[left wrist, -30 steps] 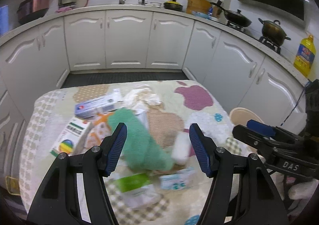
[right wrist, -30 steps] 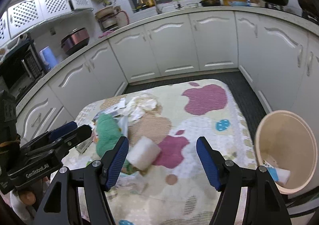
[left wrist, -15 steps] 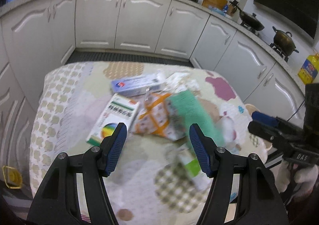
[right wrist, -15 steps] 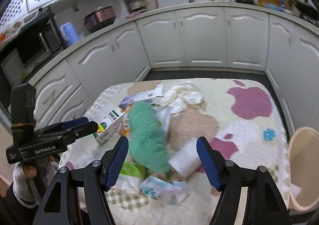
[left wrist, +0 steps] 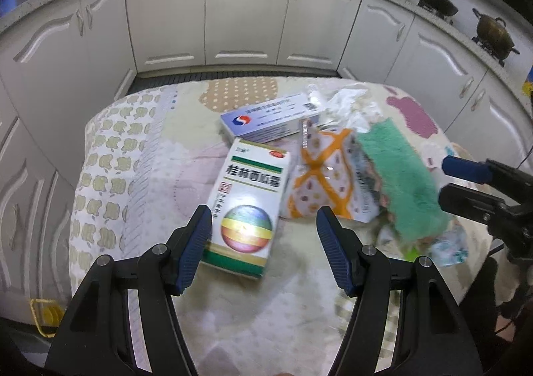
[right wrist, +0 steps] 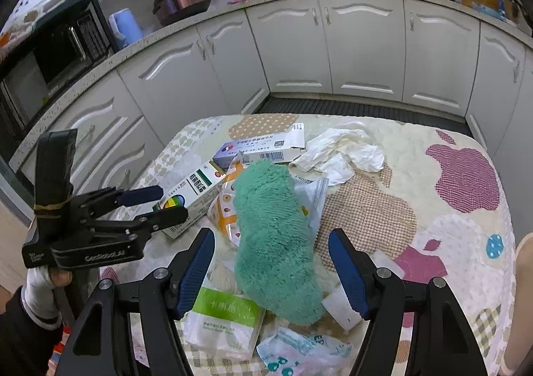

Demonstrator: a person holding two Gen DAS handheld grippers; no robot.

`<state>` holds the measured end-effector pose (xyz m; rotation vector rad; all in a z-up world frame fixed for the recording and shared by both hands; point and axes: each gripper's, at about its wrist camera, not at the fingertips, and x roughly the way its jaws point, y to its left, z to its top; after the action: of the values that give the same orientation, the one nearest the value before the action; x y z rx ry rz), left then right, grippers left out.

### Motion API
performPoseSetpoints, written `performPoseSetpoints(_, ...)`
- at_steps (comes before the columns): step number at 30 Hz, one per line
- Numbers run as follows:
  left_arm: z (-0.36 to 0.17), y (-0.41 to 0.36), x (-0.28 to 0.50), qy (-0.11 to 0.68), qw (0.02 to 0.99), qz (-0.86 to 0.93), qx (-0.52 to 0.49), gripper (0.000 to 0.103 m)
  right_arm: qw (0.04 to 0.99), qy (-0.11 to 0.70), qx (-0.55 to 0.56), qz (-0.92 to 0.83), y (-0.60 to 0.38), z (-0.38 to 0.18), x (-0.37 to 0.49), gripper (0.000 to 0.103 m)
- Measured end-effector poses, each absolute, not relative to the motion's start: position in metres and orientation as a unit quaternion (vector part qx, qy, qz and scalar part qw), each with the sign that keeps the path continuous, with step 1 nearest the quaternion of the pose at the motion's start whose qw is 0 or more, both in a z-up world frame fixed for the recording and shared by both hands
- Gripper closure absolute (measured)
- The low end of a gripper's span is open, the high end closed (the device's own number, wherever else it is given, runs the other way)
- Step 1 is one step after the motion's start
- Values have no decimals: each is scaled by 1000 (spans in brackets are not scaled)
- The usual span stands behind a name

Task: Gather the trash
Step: 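Grasp the green towel with the right tool while the left tool grasps the medicine box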

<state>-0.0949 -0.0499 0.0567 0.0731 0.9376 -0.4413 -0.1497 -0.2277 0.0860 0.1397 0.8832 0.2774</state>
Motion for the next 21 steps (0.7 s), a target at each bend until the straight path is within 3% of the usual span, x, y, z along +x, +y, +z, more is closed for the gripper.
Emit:
performPoseSetpoints(17,44,-61,-66,476,847,-223,79,39,886,444,41,129,-210,71,-134,35)
performPoseSetpoints(18,42,-61,-64,482,844,-222,80,39,886,445,35,128,-208,70,-134,39)
performPoseSetpoints(19,38,-60,-62,488,841,-219,81,39,887,444,26,125,-206,70,-134,52)
performPoseSetpoints(21,33,-59,-60,495,837,-219,73,39,888,443,16,118,-204,68,-133,64)
